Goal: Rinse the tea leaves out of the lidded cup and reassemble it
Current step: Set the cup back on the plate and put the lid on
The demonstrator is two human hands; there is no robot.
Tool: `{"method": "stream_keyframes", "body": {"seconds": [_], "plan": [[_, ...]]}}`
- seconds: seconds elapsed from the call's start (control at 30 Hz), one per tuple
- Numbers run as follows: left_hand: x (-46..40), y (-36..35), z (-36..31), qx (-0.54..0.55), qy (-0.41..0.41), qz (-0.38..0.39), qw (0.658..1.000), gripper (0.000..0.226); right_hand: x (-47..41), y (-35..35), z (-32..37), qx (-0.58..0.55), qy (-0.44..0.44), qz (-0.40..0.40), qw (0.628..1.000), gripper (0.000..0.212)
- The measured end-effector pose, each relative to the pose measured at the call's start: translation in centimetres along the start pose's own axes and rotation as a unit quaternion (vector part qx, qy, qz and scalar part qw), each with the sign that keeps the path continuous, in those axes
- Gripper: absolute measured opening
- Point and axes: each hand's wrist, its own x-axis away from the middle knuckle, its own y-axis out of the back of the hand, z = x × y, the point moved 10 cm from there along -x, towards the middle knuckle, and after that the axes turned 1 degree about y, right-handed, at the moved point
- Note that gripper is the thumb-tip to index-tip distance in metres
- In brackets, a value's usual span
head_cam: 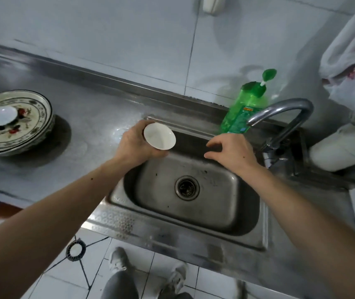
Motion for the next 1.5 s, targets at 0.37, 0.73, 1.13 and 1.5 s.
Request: {"method": "stream_keyframes", "body": {"seconds": [0.37,0.73,1.13,1.5], "plan": [[-3.5,11.5,10.0,-0.041,0.029,0.019,0.999,0.083,-6.6,-7.0,12.4,-0.022,0.004,0.007,1.0,0.032],[-6.8,14.9,18.3,-0.039,0.046,0.041,0.997,0.08,-13.6,-15.5,18.0,-0.021,-0.018,0.029,0.999,0.035],[-8.2,13.9,21.0,-0.033,0.061,0.051,0.996,0.081,-17.2,-20.6,18.8,0.024,0.016,0.067,0.997,0.042],[-8.5,14.3,21.5,-0.031,0.074,0.04,0.996,0.083,-18.6,-22.1,19.2,0.036,0.036,0.1,0.994,0.038]]}}
